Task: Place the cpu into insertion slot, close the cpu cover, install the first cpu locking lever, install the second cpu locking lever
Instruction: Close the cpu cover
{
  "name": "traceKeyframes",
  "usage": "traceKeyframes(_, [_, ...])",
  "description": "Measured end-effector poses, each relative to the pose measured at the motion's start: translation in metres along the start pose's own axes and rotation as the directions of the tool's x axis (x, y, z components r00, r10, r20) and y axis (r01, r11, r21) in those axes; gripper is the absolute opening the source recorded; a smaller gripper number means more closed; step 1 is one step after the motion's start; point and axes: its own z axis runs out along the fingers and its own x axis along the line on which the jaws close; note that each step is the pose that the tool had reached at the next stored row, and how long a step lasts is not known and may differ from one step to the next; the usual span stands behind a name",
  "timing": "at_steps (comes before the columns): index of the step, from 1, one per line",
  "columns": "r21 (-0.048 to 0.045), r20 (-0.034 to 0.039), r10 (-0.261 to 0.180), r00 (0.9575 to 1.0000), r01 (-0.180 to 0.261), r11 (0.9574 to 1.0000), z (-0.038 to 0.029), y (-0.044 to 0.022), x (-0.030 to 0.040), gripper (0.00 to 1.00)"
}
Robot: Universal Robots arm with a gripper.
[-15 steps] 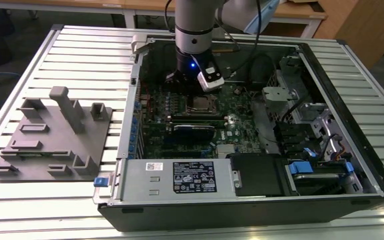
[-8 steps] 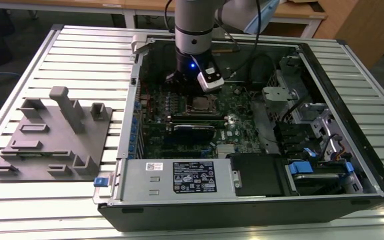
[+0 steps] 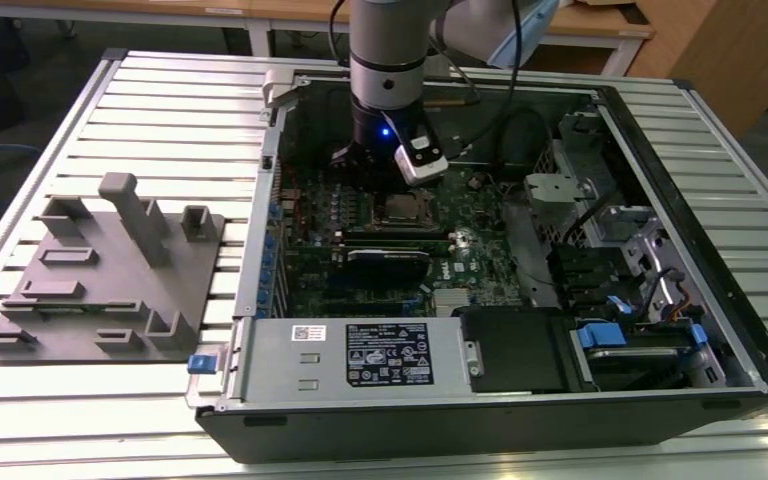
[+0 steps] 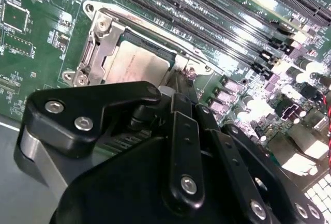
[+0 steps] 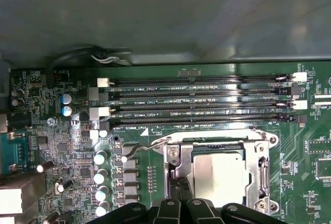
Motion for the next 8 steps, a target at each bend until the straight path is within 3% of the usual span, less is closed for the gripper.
traceKeyframes(8, [0.0001,0.0,0.0,1.0,0.0,1.0,-0.0135,-0.0005,-0.0005,0.1])
